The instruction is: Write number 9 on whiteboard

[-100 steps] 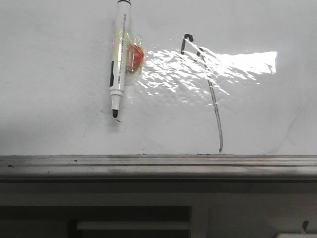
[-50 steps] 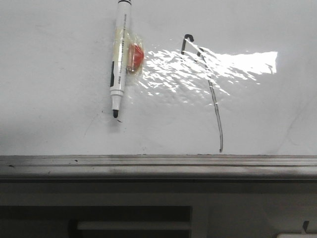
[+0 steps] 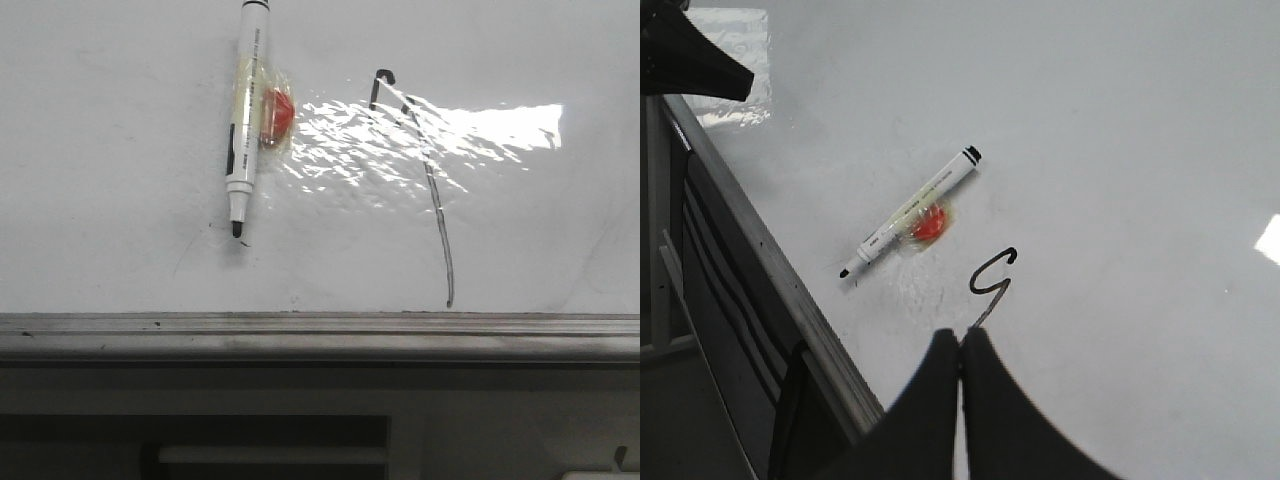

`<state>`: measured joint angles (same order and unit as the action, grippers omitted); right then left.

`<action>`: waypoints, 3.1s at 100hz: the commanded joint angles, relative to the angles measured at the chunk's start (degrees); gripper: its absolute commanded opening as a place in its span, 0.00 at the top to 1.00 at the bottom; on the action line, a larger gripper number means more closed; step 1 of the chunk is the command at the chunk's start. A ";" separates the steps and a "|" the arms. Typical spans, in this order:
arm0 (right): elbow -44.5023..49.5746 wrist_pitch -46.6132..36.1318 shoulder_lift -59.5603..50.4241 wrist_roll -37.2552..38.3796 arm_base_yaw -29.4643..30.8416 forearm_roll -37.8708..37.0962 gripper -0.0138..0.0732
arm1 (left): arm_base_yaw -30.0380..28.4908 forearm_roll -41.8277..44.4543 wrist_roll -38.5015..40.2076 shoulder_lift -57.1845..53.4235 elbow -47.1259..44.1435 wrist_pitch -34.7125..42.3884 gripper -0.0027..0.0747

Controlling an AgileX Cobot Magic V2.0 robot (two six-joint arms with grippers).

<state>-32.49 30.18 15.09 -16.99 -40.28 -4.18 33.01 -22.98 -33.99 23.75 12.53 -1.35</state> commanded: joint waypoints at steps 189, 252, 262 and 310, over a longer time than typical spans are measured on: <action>24.07 -40.48 -1.53 1.70 26.02 4.60 0.89 | -18.00 25.11 33.99 -25.23 -13.60 -12.99 0.99; 34.75 -11.88 -16.34 13.15 36.44 0.78 0.89 | -18.00 25.01 33.99 -25.13 -13.60 -13.09 0.99; 34.75 -11.93 -16.59 13.15 36.44 0.78 0.89 | -18.00 25.01 33.99 -25.13 -13.60 -13.09 0.99; 34.75 -12.15 -16.59 13.15 36.44 0.78 0.89 | -18.00 25.01 33.99 -25.13 -13.60 -13.09 0.99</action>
<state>0.70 18.72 -0.59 -3.94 -4.07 -2.60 15.13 2.00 -0.45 -0.26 0.00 -18.42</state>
